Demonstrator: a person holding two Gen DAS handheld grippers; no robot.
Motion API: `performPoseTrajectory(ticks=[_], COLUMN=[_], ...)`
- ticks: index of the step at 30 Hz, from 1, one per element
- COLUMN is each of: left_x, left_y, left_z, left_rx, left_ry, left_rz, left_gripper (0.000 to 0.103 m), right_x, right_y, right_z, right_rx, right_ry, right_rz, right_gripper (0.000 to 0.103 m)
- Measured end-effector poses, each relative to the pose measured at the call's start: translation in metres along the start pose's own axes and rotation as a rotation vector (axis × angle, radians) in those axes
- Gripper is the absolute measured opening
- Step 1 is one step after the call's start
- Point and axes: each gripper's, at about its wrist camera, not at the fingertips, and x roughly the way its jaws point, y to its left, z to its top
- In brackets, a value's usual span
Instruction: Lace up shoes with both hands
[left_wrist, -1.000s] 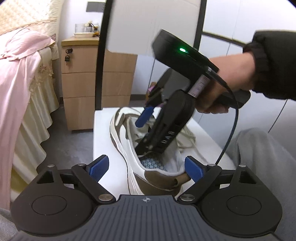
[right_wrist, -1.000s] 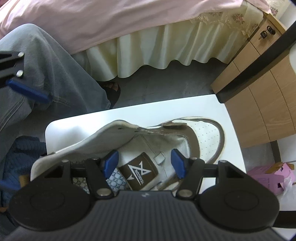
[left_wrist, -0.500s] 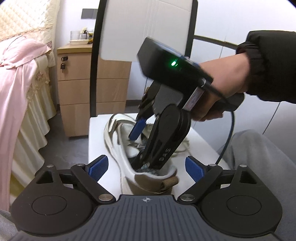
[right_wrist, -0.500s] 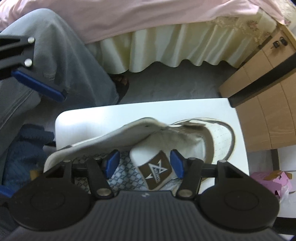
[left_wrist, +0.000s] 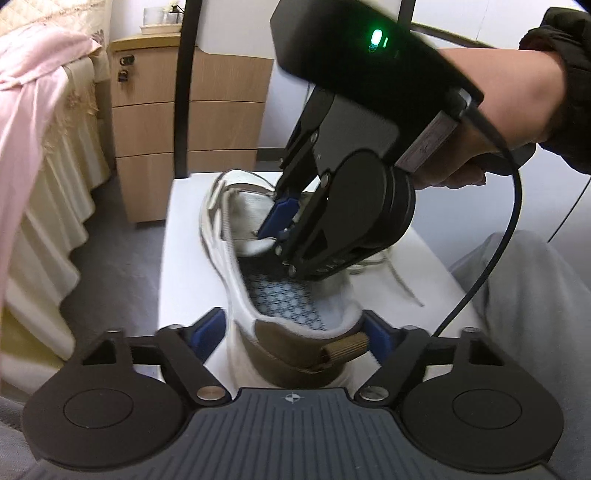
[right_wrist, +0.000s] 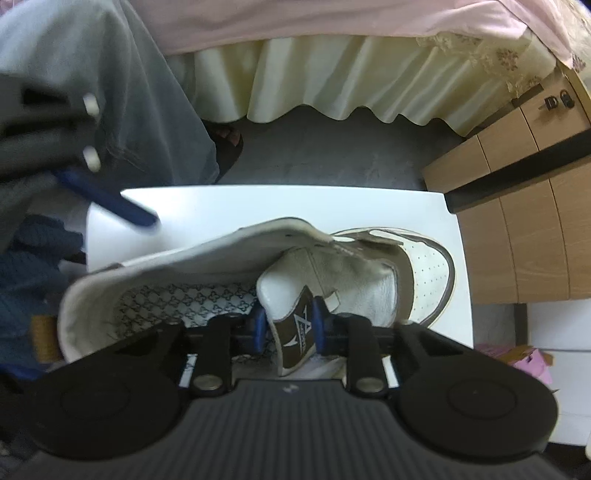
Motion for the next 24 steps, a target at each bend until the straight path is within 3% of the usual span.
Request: performPoseTrajectory(ticks=[12, 15, 16, 24], left_x=[0.002, 0.001, 0.000, -0.014], left_y=[-0.002, -0.003, -0.004, -0.005], left_z=[0.002, 0.002, 0.002, 0.004], left_rx=[0.014, 0.024, 0.027, 0.021], left_ry=[0.006, 0.002, -0.002, -0.077], left_rz=[-0.003, 0.012, 0.016, 0.028], left_gripper=[0.077, 0.079, 0.079, 0.080], right_x=[0.000, -0.004, -0.008, -0.067], right_y=[0.005, 0.008, 0.007, -0.010], right_z=[-0.003, -0.008, -0.011, -0.052], right_rx=[0.074, 0.113, 0.147, 0.541], right_ry=[-0.031, -0.066, -0.091, -0.388], right_rz=[0.025, -0.003, 0.005, -0.010], right_gripper=[0.023, 0.033, 0.037, 0.037])
